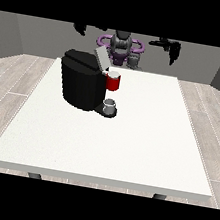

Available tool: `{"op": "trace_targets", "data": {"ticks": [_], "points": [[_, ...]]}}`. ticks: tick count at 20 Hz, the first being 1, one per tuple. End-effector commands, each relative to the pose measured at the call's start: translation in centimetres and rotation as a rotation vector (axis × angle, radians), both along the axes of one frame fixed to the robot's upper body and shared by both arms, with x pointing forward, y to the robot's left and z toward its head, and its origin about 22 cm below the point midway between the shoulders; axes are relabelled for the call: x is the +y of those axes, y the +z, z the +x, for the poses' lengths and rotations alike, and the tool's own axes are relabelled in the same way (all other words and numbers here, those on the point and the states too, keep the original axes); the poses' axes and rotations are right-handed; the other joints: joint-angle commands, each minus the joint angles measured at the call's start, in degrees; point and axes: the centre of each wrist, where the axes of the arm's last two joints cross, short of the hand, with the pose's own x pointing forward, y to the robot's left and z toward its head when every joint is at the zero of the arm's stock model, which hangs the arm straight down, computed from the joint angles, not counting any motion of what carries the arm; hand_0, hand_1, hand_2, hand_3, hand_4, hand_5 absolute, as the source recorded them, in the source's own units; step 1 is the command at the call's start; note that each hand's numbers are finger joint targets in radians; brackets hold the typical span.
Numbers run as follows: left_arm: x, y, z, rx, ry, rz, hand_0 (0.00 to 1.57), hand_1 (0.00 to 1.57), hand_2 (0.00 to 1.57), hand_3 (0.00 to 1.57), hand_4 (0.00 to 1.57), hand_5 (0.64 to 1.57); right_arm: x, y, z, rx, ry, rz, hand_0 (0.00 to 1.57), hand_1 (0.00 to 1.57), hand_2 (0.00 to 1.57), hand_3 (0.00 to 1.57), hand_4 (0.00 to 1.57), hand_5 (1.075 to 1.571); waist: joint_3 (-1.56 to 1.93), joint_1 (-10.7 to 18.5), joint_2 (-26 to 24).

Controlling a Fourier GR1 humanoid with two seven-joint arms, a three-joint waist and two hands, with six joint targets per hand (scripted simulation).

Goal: Insert the coffee pod into the coffee machine and close the lid

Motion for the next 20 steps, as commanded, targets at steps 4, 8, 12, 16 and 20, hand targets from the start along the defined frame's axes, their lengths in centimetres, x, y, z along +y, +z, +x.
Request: {"op": "trace_targets", "data": {"ticks": [4, 8, 12, 16, 20], "points": [[1.2, 1.7, -1.8, -0.071, -0.006, -0.026, 0.00, 0.00, 0.00, 0.00, 0.11, 1.571, 1.0, 0.1, 1.6, -0.033, 0.034, 0.035, 0.00, 0.00, 0.00, 0.00, 0.00, 1.571, 0.01, 0.6, 3.9], [-0.3, 1.8, -2.7, -0.072, -0.029, -0.033, 0.00, 0.00, 0.00, 0.00, 0.00, 1.571, -1.5, 0.8, 3.5, 0.007, -0.045, 0.033, 0.00, 0.00, 0.00, 0.00, 0.00, 1.571, 0.02, 4.4, 6.3], [0.6, 2.3, -4.2, -0.072, 0.009, -0.062, 0.00, 0.00, 0.00, 0.00, 0.00, 1.571, 0.4, -1.2, 3.5, 0.003, -0.027, 0.041, 0.00, 0.00, 0.00, 0.00, 0.00, 1.571, 0.02, 3.2, 7.5], [2.8, 2.5, -5.3, -0.082, 0.042, -0.020, 0.00, 0.00, 0.00, 0.00, 0.00, 1.571, 3.0, 0.4, 4.8, 0.014, 0.007, 0.056, 0.00, 0.00, 0.00, 0.00, 0.00, 1.571, 0.00, 1.1, 8.4], [4.7, 3.8, -5.2, -0.118, 0.060, -0.016, 0.00, 0.00, 0.00, 0.00, 0.00, 1.571, 1.9, 0.2, 5.3, -0.035, 0.044, 0.022, 0.00, 0.00, 0.00, 0.00, 0.00, 1.571, 0.00, 0.6, 12.0]]}}
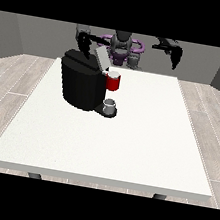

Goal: Insert the coffee pod into the coffee machine and close the lid

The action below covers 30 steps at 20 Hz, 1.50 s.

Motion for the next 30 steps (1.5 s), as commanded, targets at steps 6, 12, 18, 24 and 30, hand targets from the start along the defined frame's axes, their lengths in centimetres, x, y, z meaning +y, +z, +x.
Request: {"op": "trace_targets", "data": {"ticks": [6, 12, 18, 24, 30], "points": [[0.7, 0.6, -1.8, -0.043, 0.008, 0.015, 0.00, 0.00, 0.00, 0.00, 0.00, 1.571, 0.4, 1.7, 2.4, -0.042, 0.030, -0.039, 0.00, 0.00, 0.00, 0.00, 0.00, 1.571, 0.02, 0.0, 3.2], [1.8, 1.9, -0.8, -0.061, 0.053, 0.011, 0.00, 0.00, 0.00, 0.00, 0.00, 1.571, 4.1, 2.7, 3.3, -0.047, 0.072, -0.040, 0.00, 0.00, 0.00, 0.00, 0.00, 1.571, 0.01, -1.2, 4.5], [0.8, 2.4, -0.5, -0.084, 0.056, 0.018, 0.00, 0.00, 0.00, 0.00, 0.00, 1.571, 4.3, 2.0, 3.4, -0.085, 0.098, -0.055, 0.00, 0.00, 0.00, 0.00, 0.00, 1.571, 0.01, -1.6, 6.0], [2.4, 0.0, -2.1, -0.049, 0.073, 0.032, 0.00, 0.00, 0.00, 0.00, 0.00, 1.571, 4.5, 2.3, 3.4, -0.050, 0.137, -0.097, 0.00, 0.00, 0.00, 0.00, 0.08, 1.571, 0.01, -2.2, 4.4], [1.7, 1.7, -0.3, -0.064, 0.068, 0.018, 0.00, 0.00, 0.00, 0.00, 0.02, 1.571, 7.5, 5.3, 4.8, -0.136, 0.157, -0.140, 0.00, 0.00, 0.00, 0.00, 0.00, 1.571, 0.01, -0.9, 6.1]]}}
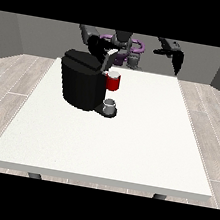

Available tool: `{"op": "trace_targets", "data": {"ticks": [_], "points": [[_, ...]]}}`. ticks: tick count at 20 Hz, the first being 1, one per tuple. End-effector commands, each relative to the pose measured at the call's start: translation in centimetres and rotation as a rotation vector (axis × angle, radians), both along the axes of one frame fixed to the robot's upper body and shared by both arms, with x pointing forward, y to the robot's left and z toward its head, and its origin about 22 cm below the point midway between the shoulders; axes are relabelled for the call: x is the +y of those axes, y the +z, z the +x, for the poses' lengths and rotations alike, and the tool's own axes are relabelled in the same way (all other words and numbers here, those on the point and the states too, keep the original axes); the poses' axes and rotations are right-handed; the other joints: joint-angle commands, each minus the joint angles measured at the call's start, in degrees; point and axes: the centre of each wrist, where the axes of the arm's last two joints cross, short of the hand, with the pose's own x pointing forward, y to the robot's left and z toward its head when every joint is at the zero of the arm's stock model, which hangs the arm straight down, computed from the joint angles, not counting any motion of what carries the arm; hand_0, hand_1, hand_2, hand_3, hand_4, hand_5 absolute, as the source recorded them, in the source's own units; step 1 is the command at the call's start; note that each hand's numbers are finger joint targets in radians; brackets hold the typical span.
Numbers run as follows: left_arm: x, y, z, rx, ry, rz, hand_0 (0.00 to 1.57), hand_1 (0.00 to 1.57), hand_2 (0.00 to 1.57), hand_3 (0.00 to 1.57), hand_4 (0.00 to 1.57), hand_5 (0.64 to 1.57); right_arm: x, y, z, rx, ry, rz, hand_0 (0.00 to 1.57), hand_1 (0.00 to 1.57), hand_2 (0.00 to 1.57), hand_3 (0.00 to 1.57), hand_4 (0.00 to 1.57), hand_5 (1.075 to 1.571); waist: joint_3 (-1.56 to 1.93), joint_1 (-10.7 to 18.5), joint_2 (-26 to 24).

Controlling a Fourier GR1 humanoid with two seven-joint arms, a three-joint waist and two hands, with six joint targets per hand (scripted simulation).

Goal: Insert the coffee pod into the coffee machine and close the lid

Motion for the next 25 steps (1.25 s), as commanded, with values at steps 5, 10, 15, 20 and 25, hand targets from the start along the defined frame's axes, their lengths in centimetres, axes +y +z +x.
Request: {"op": "trace_targets", "data": {"ticks": [5, 10, 15, 20, 25], "points": [[-1.2, -1.0, -0.7, 0.003, 0.002, 0.014, 0.00, 0.00, 0.00, 0.00, 0.17, 1.571, 0.7, 1.1, 0.7, -0.038, 0.020, -0.095, 0.00, 0.00, 0.00, 0.00, 0.15, 1.571, 0.05, 0.9, -0.3], [0.5, -0.5, 0.3, -0.045, -0.002, 0.003, 0.00, 0.00, 0.00, 0.00, 0.18, 1.571, 3.1, 4.4, 1.7, -0.105, 0.025, -0.053, 0.00, 0.00, 0.00, 0.00, 0.12, 1.571, 0.04, 1.8, 2.7], [-0.8, -2.2, -1.1, 0.000, -0.009, 0.003, 0.00, 0.00, 0.00, 0.00, 0.00, 1.571, 4.9, 2.0, 0.2, -0.094, 0.115, 0.007, 0.00, 0.00, 0.00, 0.00, 0.07, 1.571, 0.05, -0.3, -1.8], [1.5, -2.7, -1.6, -0.007, 0.044, -0.007, 0.00, 0.00, 0.00, 0.00, 0.19, 1.571, 5.6, -0.7, -2.0, -0.078, 0.192, 0.087, 0.00, 0.00, 0.00, 0.00, 0.28, 1.571, 0.04, -2.9, -4.4], [1.8, -5.0, -3.1, 0.057, 0.084, -0.040, 0.00, 0.00, 0.00, 0.00, 0.19, 1.571, 4.7, -6.9, -7.2, 0.076, 0.112, 0.215, 0.00, 0.00, 0.00, 0.00, 0.16, 1.571, 0.04, -7.0, -10.7]]}}
